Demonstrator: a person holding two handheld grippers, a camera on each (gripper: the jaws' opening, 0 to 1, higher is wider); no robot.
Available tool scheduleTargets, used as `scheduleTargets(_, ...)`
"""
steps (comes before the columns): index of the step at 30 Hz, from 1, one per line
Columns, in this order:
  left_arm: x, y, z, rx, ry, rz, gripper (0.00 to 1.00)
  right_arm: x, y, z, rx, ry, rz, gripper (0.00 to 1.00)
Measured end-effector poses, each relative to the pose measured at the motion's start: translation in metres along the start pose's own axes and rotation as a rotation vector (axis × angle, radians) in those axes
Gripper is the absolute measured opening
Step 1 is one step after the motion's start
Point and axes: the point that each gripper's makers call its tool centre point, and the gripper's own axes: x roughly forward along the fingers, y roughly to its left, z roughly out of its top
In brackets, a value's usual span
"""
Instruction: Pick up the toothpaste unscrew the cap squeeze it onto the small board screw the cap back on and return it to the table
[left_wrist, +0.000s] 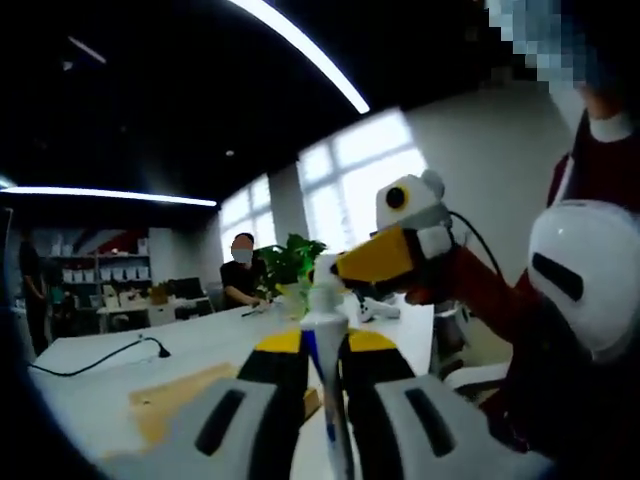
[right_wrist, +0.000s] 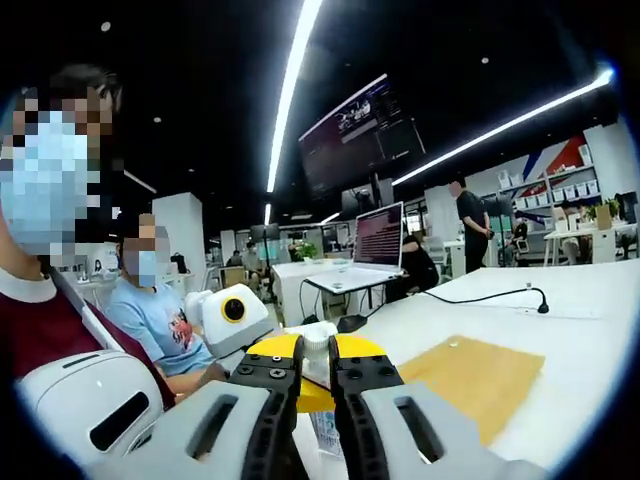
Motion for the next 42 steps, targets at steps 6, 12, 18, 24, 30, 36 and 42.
scheduleTargets(6,-0.0004,-0.0046,0.0014,0.023,0.011,-0.005,0.13,0.0006,0.0025,-0.0014,-0.017,0.015,0.002,0.1)
scheduleTargets(12,0.0,-0.0046,-0.0014,0.039,0.029,-0.005,0.13,0.0023,0.0042,-0.0027,-0.06,0.053,-0.006,0.1)
scheduleTargets(18,-0.0003,-0.004,-0.0034,0.032,0.034,-0.014,0.12,0.0047,0.0048,-0.0059,-0.161,0.164,0.007,0.09)
scheduleTargets(24,-0.0006,-0.0027,-0.0033,0.033,0.033,-0.016,0.12,0.0067,0.004,-0.0056,-0.178,0.187,0.023,0.09)
scheduleTargets(30,-0.0003,-0.0048,-0.0022,0.014,0.016,-0.035,0.12,0.0025,0.0032,-0.0051,-0.094,0.157,0.059,0.09)
scheduleTargets(36,0.0,-0.0074,-0.0028,0.026,0.022,-0.05,0.12,0.0014,0.0061,-0.0061,-0.155,0.251,0.092,0.09)
scheduleTargets(42,0.0001,-0.0087,-0.0033,0.043,0.028,-0.056,0.12,0.0013,0.0078,-0.0064,-0.189,0.317,0.114,0.09)
